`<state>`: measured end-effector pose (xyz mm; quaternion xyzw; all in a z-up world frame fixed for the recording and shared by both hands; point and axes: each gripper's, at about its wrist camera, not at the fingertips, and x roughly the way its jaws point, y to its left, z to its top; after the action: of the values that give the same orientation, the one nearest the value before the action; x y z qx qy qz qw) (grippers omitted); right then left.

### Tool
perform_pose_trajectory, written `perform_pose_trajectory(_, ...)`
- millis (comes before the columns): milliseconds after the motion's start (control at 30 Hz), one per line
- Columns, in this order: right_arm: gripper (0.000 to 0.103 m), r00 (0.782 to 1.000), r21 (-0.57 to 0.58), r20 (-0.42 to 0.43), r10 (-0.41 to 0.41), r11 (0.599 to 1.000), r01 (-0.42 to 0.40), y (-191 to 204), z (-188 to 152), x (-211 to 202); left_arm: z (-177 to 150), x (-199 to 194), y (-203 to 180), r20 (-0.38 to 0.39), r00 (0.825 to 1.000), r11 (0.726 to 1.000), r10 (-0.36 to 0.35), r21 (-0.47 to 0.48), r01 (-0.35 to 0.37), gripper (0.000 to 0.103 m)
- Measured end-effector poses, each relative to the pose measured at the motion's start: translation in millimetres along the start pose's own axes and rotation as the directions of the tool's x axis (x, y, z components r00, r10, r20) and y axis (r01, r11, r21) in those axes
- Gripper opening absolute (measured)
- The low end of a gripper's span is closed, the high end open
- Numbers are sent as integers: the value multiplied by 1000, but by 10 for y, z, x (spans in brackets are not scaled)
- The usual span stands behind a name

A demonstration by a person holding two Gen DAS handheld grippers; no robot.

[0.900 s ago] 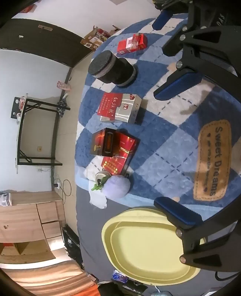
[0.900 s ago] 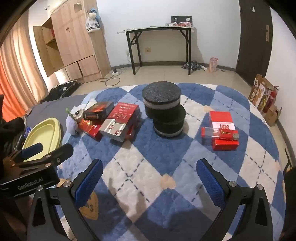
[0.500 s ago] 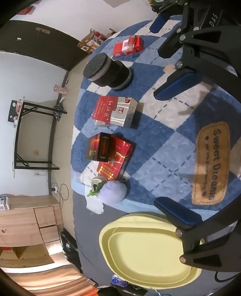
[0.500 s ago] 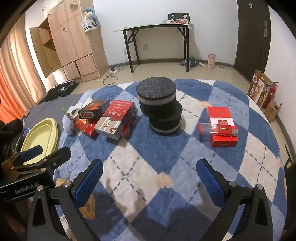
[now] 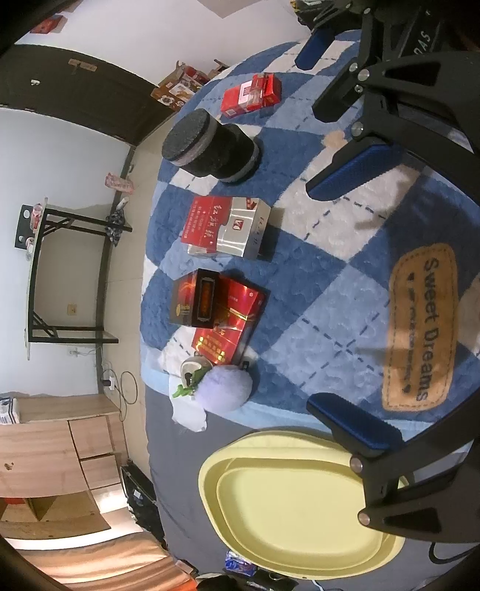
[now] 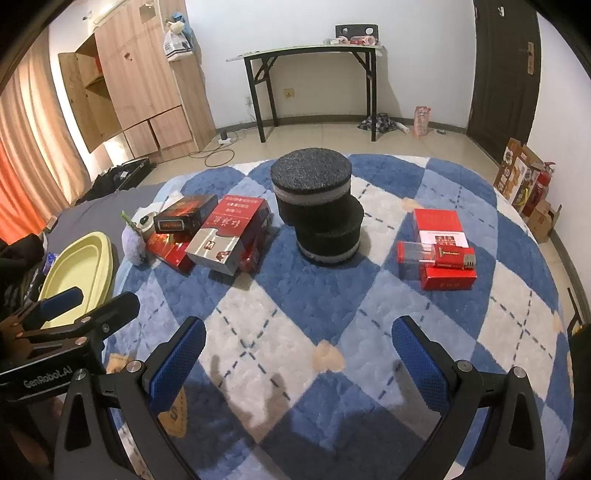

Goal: Organize rigid objects

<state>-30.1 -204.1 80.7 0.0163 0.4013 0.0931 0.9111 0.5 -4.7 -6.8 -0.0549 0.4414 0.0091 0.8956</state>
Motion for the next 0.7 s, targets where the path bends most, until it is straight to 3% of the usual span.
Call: perform_pose_trajectory(700,102,1000,-2,-16,4,1000,-4,1,-34,86,-42,61,-18,-17,999,999,37,17,-37,103)
